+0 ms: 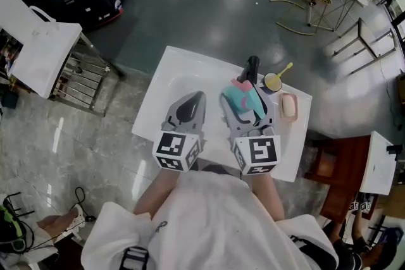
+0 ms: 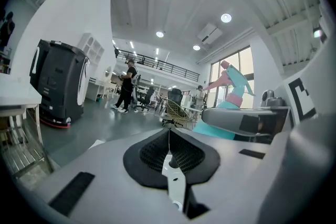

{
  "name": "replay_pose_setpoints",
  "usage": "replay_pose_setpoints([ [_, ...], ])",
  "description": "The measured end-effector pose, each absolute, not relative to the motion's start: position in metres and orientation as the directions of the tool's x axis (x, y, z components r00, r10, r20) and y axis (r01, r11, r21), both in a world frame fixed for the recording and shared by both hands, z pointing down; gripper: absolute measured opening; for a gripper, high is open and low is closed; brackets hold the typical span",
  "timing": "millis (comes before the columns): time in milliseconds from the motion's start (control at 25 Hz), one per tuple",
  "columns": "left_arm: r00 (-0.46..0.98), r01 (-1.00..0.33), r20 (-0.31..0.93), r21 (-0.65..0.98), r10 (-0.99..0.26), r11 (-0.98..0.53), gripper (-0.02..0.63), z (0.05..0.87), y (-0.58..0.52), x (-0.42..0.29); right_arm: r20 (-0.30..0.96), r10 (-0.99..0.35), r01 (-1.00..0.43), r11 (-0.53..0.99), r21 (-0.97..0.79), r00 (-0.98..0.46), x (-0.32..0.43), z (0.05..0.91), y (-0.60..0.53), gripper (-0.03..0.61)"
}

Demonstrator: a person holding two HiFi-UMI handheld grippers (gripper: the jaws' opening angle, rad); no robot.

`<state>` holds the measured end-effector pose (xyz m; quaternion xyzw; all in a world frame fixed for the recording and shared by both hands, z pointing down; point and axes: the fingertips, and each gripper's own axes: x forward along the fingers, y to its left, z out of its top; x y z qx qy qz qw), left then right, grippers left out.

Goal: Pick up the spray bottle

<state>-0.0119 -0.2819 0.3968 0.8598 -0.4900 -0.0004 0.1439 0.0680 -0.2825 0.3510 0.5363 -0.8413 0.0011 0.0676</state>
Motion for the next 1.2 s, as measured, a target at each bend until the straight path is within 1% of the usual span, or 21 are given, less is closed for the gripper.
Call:
replay_pose_setpoints([
  [440, 0.524, -0.838, 0.121, 0.250, -0.843, -0.484, 0.026, 0.391, -0.258, -0.004, 0.120, -0.905, -0.899, 0.421, 0.116, -0.408, 0.069, 0.352, -0.256, 0.313],
  [680, 0.527, -0.836, 0.103, 0.242, -0.843, -0.493, 0.026, 0.386, -0.253, 0.000, 0.132, -0.906, -0.903, 0.416, 0.110, -0.401, 0.071, 0.358, -0.250, 0.313],
  [1200, 0.519, -0.844, 0.111, 0.227, -0.848, -0.486, 0.026, 0.388, -0.248, 0.000, 0.152, -0.898, -0.896, 0.430, 0.111, -0.412, 0.069, 0.364, -0.247, 0.313],
])
